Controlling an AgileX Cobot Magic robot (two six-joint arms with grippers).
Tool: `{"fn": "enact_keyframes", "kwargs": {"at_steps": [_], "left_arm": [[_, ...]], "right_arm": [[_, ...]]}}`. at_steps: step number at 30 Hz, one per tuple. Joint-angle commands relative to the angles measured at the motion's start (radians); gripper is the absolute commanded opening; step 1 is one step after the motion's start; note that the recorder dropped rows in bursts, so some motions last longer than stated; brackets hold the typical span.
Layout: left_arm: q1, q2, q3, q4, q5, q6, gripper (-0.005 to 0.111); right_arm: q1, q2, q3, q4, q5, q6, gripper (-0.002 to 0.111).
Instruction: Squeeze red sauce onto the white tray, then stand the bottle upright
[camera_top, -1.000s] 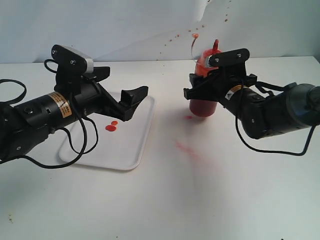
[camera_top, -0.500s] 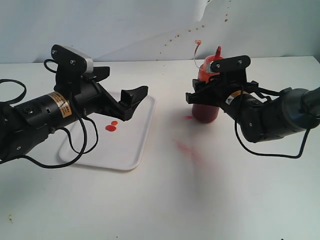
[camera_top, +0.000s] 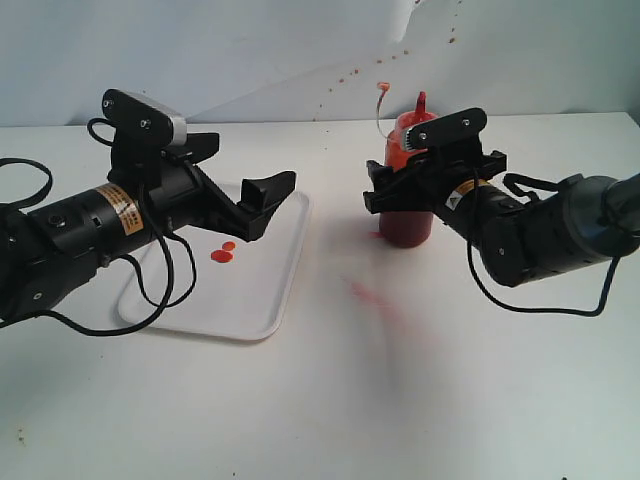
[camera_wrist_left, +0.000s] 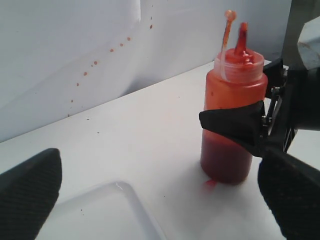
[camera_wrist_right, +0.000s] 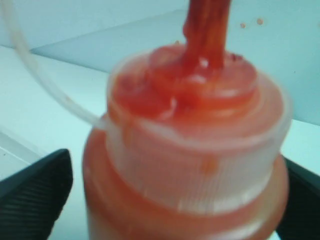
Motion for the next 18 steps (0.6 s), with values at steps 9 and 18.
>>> {"fn": "enact_keyframes", "kwargs": {"at_steps": [9,18], "left_arm": [[-0.005,-0.008,-0.004,-0.01,-0.006,0.005,0.104],[-0.005,-0.008,-0.004,-0.01,-0.031,0.005,0.104]], "right_arm": [[-0.001,-0.063,-0.004,-0.006,0.132,0.016,0.105],[-0.001,-0.227,-0.004,-0.143,0.513,0.024,0.105]]}}
